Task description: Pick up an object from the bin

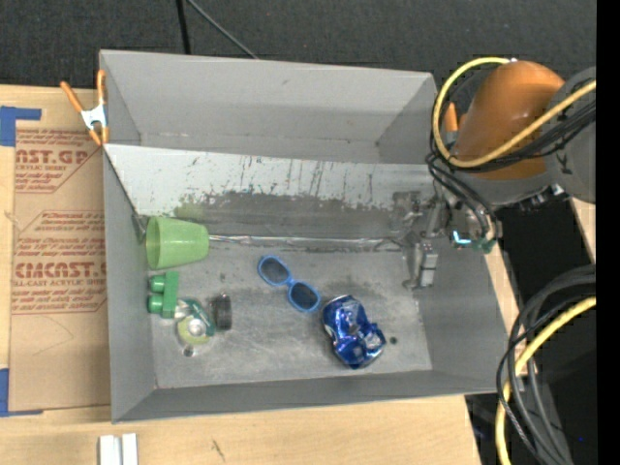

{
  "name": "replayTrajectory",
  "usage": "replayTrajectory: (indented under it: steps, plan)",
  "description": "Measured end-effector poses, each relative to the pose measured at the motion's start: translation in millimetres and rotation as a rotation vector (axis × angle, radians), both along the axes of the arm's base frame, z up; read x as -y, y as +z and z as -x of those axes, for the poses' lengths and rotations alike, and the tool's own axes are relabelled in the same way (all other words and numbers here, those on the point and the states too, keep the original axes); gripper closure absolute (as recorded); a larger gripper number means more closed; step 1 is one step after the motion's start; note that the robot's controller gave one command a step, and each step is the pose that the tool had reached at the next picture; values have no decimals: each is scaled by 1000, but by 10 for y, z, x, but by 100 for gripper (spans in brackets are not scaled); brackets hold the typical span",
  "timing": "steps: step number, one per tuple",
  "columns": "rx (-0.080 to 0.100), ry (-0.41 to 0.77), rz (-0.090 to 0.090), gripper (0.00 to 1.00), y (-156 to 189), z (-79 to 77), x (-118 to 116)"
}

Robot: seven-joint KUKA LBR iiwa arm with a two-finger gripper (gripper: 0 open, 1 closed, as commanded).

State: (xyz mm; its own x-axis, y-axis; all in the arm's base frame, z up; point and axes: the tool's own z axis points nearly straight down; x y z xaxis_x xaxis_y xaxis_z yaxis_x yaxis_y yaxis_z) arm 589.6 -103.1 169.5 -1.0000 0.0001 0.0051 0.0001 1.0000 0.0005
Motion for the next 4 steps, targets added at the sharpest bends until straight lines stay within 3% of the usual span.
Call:
replayTrajectory:
  steps: [1, 2, 3, 4]
  plan:
    - [-1, 94, -4, 0, -406, 528, -638]
    - [1, 98, -4, 0, -920, 1026, -1110]
    - [17, 95, -2, 100, -870, 969, -1087]
    - [16, 117, 1, 100, 640, 733, -1116]
